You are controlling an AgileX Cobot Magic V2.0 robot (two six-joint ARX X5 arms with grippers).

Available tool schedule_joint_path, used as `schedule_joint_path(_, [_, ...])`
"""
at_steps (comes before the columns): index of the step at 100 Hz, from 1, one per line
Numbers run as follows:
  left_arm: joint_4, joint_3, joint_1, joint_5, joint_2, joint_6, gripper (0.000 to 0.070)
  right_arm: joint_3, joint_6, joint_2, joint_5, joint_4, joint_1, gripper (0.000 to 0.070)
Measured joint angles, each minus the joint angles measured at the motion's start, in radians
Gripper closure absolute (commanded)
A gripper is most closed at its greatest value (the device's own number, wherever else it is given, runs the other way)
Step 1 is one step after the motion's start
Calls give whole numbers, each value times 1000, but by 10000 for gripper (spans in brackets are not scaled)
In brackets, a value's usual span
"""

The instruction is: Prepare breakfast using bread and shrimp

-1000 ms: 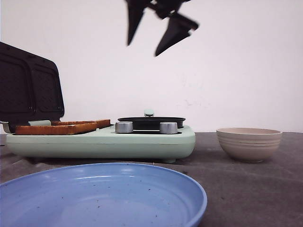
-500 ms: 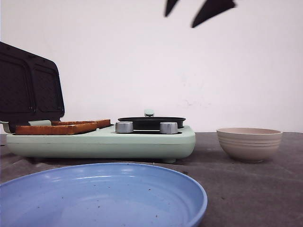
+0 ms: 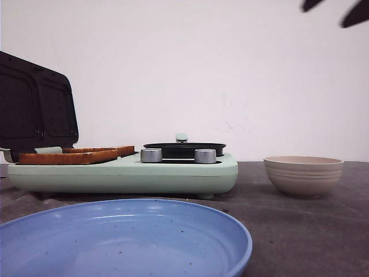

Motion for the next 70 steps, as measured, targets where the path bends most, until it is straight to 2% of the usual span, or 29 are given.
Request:
schedule_joint_path(31, [0, 0, 0, 0, 0, 0, 66, -165, 109, -275, 51, -195, 0, 285])
schedule_joint_path(47, [0, 0, 0, 0, 0, 0, 66, -173, 162, -313, 60, -194, 0, 285])
schedule_joint_path(70, [0, 0, 0, 0, 0, 0, 66, -173, 177, -312, 72, -201, 0, 285])
